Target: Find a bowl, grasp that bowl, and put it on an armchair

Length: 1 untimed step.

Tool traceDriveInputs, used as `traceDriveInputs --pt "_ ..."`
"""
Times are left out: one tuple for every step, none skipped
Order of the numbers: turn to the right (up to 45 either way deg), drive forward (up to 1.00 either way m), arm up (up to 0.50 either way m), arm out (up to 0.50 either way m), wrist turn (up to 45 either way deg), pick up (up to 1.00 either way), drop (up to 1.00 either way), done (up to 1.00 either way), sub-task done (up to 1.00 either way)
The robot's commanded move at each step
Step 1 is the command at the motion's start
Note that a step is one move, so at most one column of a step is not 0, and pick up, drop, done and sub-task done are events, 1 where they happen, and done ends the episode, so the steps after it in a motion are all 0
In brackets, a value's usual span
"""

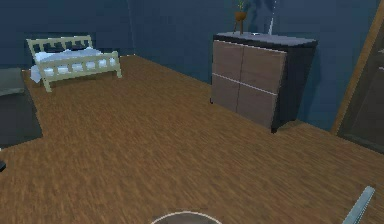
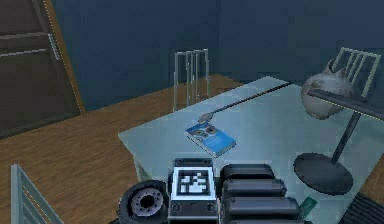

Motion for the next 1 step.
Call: traceDriveInputs --pt "-45.0 0.00 0.00 0.00 0.0 0.00 0.00 0.00 0.00"
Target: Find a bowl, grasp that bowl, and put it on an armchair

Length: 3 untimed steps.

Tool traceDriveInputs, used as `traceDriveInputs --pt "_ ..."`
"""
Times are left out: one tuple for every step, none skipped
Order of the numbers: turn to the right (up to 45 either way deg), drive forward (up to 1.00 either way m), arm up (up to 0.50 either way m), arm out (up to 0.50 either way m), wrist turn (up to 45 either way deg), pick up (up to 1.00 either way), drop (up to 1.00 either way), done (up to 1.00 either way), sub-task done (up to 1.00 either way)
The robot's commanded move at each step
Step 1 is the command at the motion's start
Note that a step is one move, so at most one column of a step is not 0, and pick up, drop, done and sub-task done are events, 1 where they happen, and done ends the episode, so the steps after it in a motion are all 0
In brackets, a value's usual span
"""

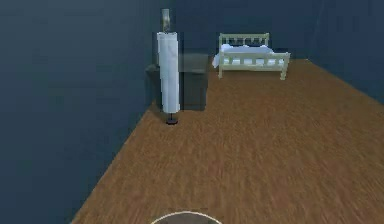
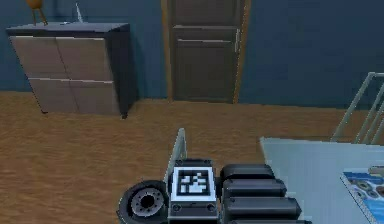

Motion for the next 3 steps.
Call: traceDriveInputs --pt "-45.0 0.00 0.00 0.00 0.0 0.00 0.00 0.00 0.00" --pt "0.0 0.35 0.00 0.00 0.0 0.00 0.00 0.00 0.00" --pt "45.0 0.00 0.00 0.00 0.0 0.00 0.00 0.00 0.00"
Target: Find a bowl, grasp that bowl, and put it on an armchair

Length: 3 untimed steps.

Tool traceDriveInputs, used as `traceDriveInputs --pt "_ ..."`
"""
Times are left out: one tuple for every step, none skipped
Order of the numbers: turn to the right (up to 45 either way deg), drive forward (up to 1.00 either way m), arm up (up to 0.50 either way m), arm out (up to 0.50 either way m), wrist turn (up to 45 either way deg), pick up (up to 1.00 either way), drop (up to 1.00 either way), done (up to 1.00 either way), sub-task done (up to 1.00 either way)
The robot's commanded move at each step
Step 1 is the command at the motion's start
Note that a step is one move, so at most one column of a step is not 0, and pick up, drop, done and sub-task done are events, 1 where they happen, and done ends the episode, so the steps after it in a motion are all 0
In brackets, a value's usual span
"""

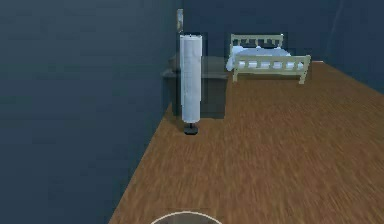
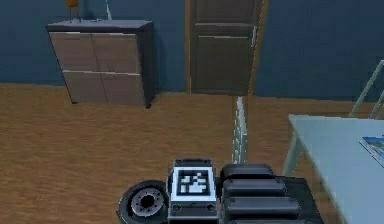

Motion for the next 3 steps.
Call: traceDriveInputs --pt "24.0 0.00 0.00 0.00 0.0 0.00 0.00 0.00 0.00" --pt "0.0 1.00 0.00 0.00 0.0 0.00 0.00 0.00 0.00" --pt "3.0 0.00 0.00 0.00 0.0 0.00 0.00 0.00 0.00"
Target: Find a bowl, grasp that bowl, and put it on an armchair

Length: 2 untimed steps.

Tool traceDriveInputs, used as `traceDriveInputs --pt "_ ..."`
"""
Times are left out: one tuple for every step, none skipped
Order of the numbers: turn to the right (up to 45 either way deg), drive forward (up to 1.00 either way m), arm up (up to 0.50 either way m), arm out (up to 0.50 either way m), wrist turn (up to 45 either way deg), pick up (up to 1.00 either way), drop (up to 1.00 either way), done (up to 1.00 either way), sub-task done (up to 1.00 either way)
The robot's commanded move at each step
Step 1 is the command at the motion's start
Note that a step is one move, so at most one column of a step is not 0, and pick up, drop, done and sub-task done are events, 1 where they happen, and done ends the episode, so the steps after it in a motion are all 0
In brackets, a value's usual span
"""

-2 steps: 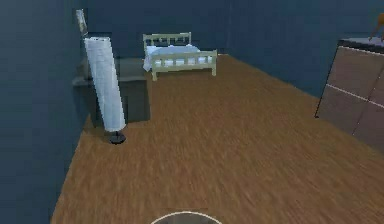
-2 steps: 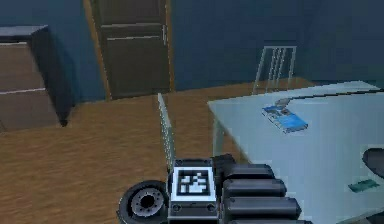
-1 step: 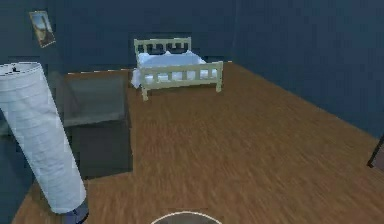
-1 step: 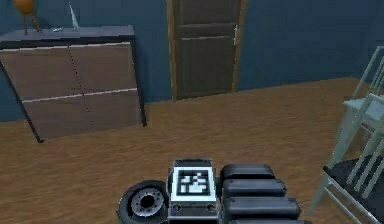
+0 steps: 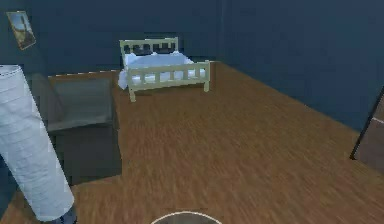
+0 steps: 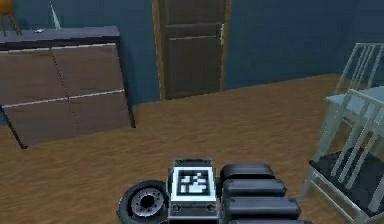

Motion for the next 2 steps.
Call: traceDriveInputs --pt "0.0 1.00 0.00 0.00 0.0 0.00 0.00 0.00 0.00" --pt "0.0 0.45 0.00 0.00 0.0 0.00 0.00 0.00 0.00"
